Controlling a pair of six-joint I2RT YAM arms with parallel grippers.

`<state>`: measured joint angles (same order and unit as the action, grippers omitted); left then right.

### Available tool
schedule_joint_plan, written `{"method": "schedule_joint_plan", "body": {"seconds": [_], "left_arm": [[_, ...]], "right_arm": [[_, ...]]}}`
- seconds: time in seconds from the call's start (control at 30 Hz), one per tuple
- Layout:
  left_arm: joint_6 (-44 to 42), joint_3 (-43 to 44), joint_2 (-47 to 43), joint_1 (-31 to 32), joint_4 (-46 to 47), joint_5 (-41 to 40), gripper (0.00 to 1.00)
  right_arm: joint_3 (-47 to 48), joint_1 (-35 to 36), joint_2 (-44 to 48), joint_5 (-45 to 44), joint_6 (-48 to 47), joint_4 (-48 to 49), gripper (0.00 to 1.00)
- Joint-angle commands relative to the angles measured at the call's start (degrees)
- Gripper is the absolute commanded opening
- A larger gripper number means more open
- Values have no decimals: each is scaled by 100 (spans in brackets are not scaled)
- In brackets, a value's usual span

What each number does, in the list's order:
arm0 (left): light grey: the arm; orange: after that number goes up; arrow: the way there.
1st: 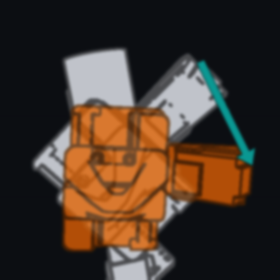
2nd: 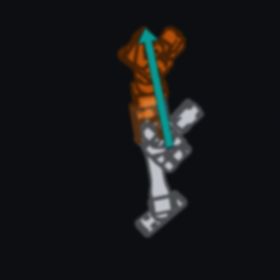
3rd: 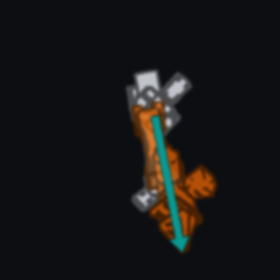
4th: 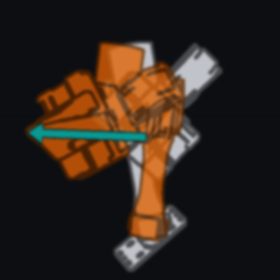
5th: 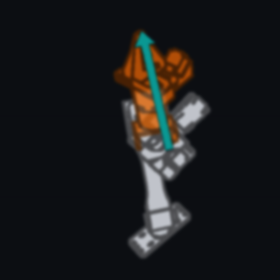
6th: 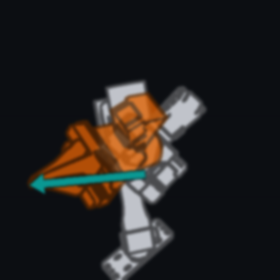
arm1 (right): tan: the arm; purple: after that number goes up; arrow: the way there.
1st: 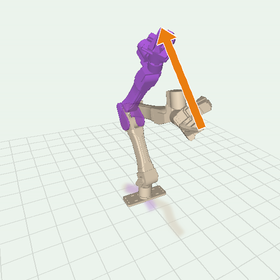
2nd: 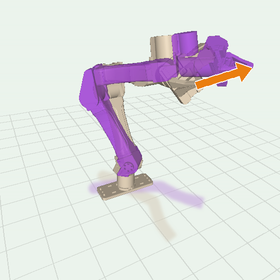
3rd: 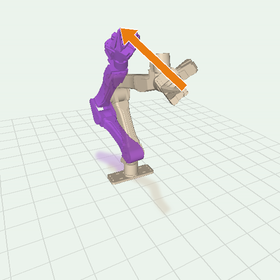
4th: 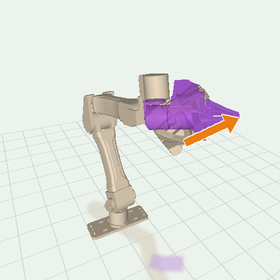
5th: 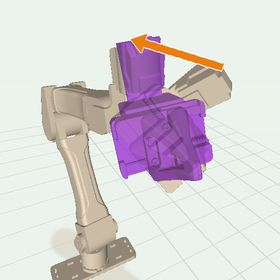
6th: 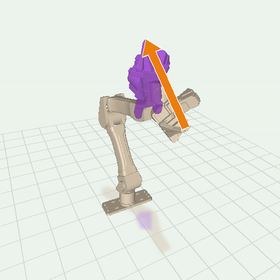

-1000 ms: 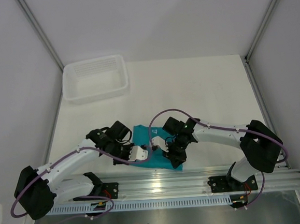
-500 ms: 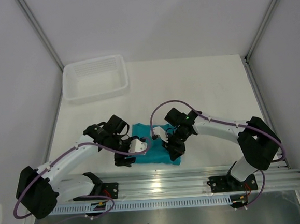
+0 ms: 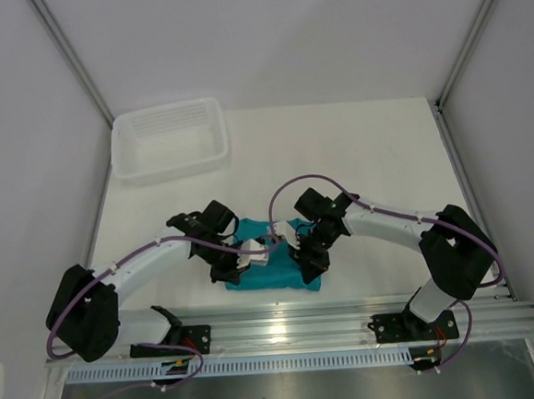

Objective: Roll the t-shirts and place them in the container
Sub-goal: Roll the tshirt

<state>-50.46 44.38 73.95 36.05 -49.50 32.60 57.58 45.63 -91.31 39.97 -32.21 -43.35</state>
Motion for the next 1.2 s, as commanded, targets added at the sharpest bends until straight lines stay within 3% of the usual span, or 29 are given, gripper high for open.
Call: {"method": "schedule_joint_plan", "body": {"seconds": [0.0, 0.23, 0.5, 0.7, 0.9, 1.17], "left_arm": [[19, 247, 23, -116, -218, 115, 1], [-52, -245, -803, -116, -482, 334, 0], [-43, -17, -1243, -116, -1194, 774, 0], [-52, 316, -444, -405, -1036, 572, 1], [-219, 817, 539, -863, -1027, 423, 1], [-272, 1081, 1367, -951, -913, 449, 1]], "right_arm": [[218, -1, 34, 135, -76, -191, 0], [43, 333, 306, 90, 39, -209, 0], [-19, 491, 456, 284, 4, -411, 0], [270, 96, -43, 363, -216, -516, 0], [728, -115, -660, 196, -374, -657, 15], [649, -379, -889, -190, -120, -210, 26]]}}
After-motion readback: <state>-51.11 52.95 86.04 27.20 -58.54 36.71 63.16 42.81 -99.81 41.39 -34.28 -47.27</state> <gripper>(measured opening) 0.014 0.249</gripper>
